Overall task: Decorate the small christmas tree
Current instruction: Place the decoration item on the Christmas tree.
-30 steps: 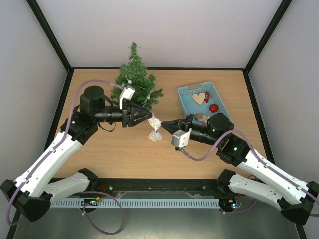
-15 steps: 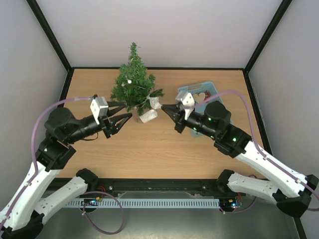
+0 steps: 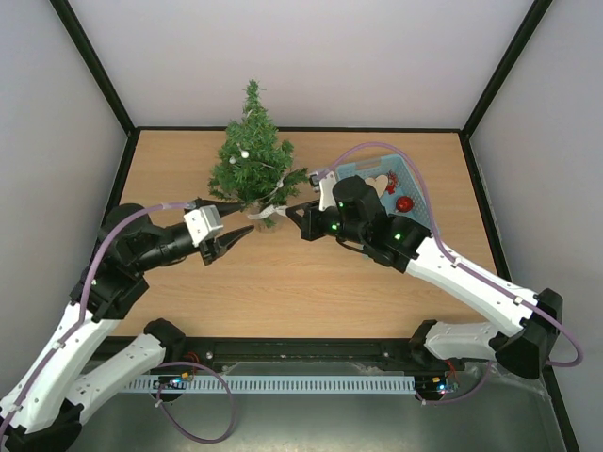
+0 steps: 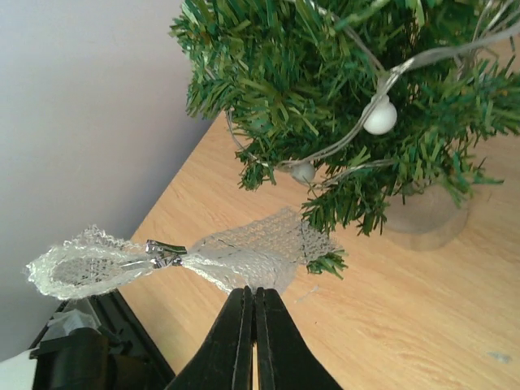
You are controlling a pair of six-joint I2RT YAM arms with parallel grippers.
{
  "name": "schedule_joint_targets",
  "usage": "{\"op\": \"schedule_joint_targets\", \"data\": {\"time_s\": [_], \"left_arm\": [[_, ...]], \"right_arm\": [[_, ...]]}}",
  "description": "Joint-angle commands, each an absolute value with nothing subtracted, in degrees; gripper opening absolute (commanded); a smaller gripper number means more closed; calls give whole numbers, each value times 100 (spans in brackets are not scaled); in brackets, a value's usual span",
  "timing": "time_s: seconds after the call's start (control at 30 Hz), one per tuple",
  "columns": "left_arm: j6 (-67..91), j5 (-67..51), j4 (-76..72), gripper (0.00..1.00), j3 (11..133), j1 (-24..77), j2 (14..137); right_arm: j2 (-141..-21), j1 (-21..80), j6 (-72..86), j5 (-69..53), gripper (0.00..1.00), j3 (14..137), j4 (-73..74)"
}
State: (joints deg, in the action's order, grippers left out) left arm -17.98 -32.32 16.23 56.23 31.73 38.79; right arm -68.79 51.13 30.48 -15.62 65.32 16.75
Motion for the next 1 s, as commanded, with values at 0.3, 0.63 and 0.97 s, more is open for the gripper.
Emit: {"op": "schedule_joint_targets", "data": {"time_s": [0.3,0.63,0.97], "left_arm": [[-2668,-2895,2251,42,5883,3225,4355],[-2704,-2708,2372,40,5964,3246,4502],[-2583,-2691,2559,37,6039,3261,4818]], "right_arm": [[-6919,5154,3436,-1908,2,6731,1628],[-6993,5153,3513,-2063,2,6727,1394],[-7017,5157,3607,-2140,2,6663,1282]]}}
